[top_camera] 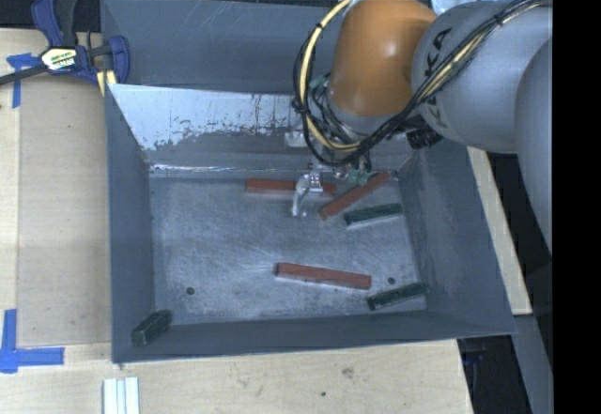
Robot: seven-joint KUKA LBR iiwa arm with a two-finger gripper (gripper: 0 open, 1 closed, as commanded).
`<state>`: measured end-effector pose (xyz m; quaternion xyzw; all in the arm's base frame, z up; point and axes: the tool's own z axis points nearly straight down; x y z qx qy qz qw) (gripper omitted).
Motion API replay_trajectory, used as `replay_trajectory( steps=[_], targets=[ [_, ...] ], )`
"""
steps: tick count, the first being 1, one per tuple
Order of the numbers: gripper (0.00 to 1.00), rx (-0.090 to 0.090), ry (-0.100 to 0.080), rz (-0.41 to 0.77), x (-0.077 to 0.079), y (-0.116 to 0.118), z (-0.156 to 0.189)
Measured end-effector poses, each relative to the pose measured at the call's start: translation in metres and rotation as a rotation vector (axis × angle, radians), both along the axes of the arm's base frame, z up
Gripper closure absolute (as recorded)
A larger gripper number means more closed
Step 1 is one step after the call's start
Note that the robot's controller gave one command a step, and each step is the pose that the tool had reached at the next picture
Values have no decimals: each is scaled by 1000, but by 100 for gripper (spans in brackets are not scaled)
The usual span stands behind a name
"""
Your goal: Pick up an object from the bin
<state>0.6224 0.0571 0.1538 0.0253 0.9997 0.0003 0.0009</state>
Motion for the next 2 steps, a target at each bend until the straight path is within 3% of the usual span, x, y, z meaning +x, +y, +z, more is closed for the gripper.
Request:
replay_trajectory(
  steps=[1, 2],
  targets=[
    [100, 3, -23, -127, 7, -11, -75],
    [100, 3, -23, -128, 7, -11, -75]
  ],
)
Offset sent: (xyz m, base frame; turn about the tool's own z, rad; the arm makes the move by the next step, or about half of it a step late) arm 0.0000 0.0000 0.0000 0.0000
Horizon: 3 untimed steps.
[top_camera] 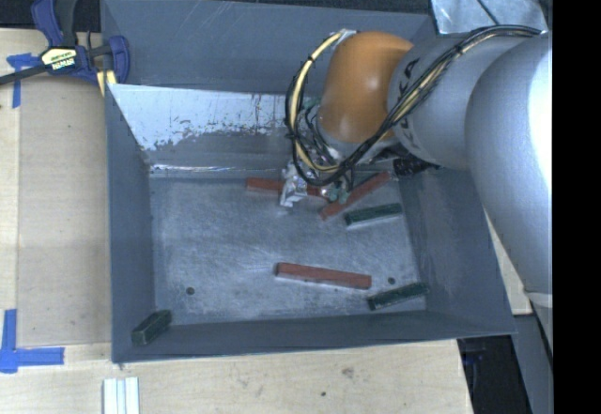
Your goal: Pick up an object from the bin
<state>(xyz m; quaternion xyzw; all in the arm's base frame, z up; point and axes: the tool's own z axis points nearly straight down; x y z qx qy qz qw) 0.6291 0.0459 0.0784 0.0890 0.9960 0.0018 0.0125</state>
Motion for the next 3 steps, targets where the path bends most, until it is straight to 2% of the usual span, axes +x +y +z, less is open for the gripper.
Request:
replay_trajectory(
  steps=[1, 2, 3],
  targets=[
    [100, -1, 24, -42, -8, 10, 40],
    [100, -1, 23, -33, -15, -8, 60],
    [100, -2, 29, -46, -19, -6, 108]
  ],
)
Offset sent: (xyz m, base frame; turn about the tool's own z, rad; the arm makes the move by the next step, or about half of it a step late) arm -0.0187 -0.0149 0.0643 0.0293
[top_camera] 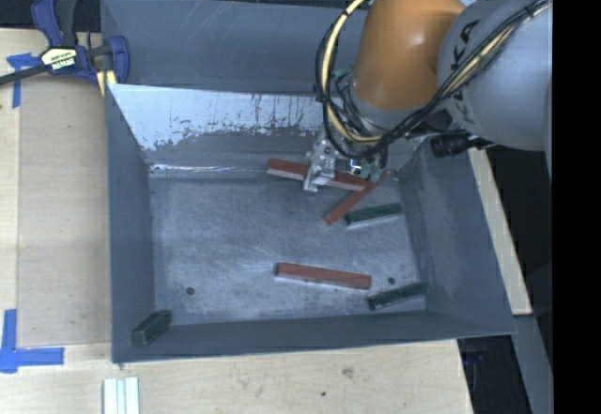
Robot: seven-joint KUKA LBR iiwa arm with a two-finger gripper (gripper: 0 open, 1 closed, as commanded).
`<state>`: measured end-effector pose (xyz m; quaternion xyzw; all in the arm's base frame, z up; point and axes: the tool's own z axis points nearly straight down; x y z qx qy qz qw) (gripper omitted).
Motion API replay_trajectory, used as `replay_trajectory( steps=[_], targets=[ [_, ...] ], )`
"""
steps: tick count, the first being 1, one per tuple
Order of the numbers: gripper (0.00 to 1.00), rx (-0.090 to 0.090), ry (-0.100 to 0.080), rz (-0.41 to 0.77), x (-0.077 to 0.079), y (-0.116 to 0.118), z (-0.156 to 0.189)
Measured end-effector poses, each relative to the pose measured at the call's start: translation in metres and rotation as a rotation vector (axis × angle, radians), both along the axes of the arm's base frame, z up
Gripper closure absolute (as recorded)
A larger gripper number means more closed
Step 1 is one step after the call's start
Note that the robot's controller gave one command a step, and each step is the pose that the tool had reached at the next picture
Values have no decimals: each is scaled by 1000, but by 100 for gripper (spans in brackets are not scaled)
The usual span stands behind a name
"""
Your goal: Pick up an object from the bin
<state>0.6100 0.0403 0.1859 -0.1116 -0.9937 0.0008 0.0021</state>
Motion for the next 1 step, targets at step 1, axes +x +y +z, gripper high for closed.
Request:
replay_trajectory(
  steps=[1],
  targets=[
    [100, 1, -8, -14, 7, 0, 52]
  ],
)
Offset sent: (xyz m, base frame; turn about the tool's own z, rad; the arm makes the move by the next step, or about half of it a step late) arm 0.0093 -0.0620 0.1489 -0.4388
